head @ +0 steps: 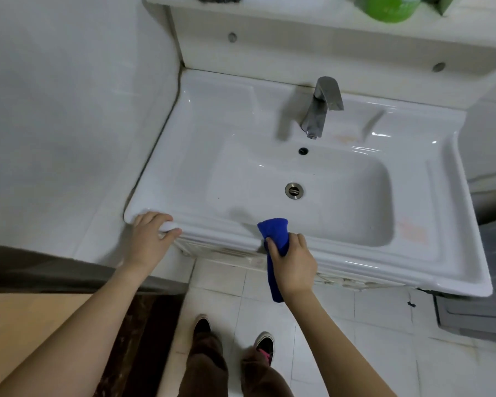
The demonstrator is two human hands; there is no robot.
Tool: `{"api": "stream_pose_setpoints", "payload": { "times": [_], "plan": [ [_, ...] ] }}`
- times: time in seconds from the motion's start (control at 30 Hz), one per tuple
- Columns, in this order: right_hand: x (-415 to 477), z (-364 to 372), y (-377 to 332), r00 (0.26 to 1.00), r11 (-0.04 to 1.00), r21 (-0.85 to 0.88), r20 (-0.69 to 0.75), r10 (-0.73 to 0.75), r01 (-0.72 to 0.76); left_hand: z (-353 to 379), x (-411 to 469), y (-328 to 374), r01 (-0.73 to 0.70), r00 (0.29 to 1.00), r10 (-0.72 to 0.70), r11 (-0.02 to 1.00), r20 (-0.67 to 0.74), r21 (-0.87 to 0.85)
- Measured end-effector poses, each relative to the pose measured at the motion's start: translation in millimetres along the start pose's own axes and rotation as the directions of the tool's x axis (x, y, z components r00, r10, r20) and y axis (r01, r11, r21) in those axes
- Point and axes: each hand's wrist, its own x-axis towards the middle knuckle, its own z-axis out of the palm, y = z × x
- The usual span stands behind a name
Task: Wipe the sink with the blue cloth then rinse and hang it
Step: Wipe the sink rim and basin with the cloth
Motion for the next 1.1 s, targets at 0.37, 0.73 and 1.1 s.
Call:
{"api": "stream_pose_setpoints", "payload": {
  "times": [0.37,0.73,1.1],
  "plan": [
    [42,-36,-24,0.941,0.859,0.408,0.263,0.214,-0.309,-20,27,6,-0.024,0.979,-0.013,0.984,0.203,0.179],
    [136,59,-120,0.929,0.647,0.672,0.320,0.185,-0.360,35,163,25,-0.288,0.952,0.274,0.953,0.140,0.095],
    [220,173,-89,0.988,0.980,0.125,0.005,0.156,-0.156,67,186,14,-0.379,0.925,0.379,0.909,0.034,0.170]
  ]
}}
